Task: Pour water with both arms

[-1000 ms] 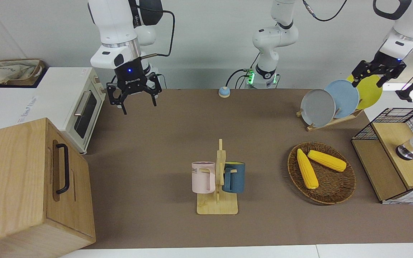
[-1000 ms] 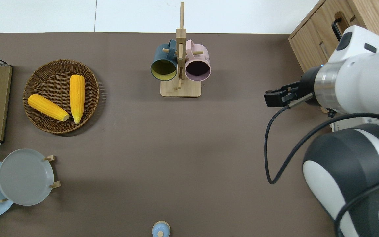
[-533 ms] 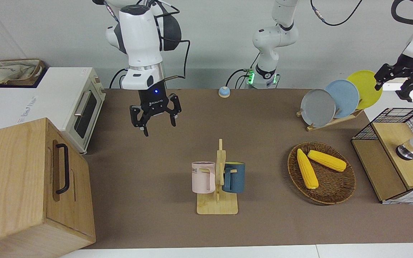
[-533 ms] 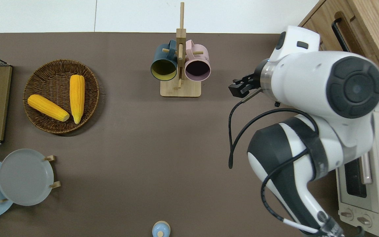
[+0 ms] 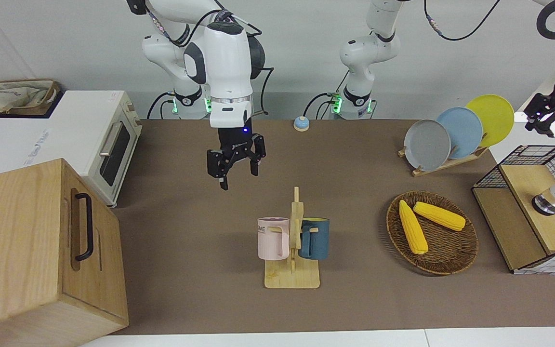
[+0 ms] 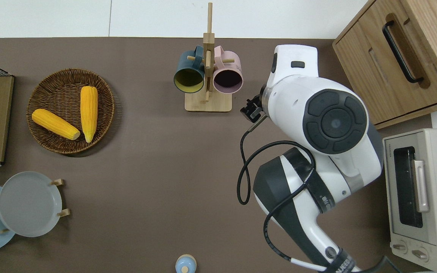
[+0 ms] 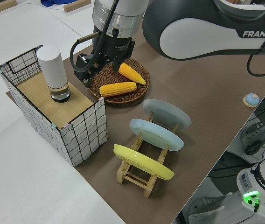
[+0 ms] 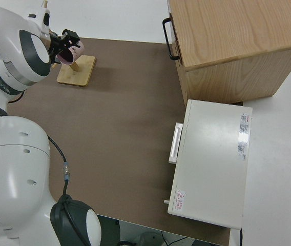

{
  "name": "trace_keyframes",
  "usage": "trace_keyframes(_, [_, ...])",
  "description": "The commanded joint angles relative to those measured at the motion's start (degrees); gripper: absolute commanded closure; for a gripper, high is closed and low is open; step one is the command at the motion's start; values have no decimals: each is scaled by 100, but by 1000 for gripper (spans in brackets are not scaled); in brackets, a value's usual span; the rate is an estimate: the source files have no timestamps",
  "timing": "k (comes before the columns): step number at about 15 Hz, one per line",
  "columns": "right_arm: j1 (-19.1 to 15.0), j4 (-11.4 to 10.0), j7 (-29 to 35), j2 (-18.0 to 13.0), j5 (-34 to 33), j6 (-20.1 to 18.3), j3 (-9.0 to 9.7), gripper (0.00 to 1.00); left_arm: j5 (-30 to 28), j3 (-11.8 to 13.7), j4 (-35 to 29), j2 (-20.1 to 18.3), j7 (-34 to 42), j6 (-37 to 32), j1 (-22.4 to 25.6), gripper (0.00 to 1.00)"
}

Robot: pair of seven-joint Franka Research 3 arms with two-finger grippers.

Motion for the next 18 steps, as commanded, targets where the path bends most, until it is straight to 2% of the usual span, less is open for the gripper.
trace_keyframes(1, [-58, 64, -109, 307, -496, 361, 118, 9, -579, -14, 34, 186, 368, 450, 267, 9])
trace_keyframes(3, [-58, 64, -100, 430, -636, 554, 118, 9, -974, -14, -1, 299, 412, 740, 329, 9])
trace_keyframes(4, [-58, 143, -91, 518, -733, 668, 118, 11, -1133, -14, -45, 335, 456, 924, 346, 9])
trace_keyframes(5, [-40, 283, -82, 676, -795, 677, 118, 11, -1291, -23, -89, 370, 517, 1117, 347, 9])
trace_keyframes(9, [48, 573, -65, 1028, -945, 739, 118, 13, -1863, -58, -116, 659, 588, 1812, 338, 9])
trace_keyframes(12, [153, 968, -3, 1388, -971, 809, 118, 13, -2250, -111, -107, 818, 807, 2156, 320, 9])
trace_keyframes(18, [171, 1207, 41, 1644, -1270, 845, 118, 13, -2874, -111, -194, 1020, 1607, 2463, 338, 9])
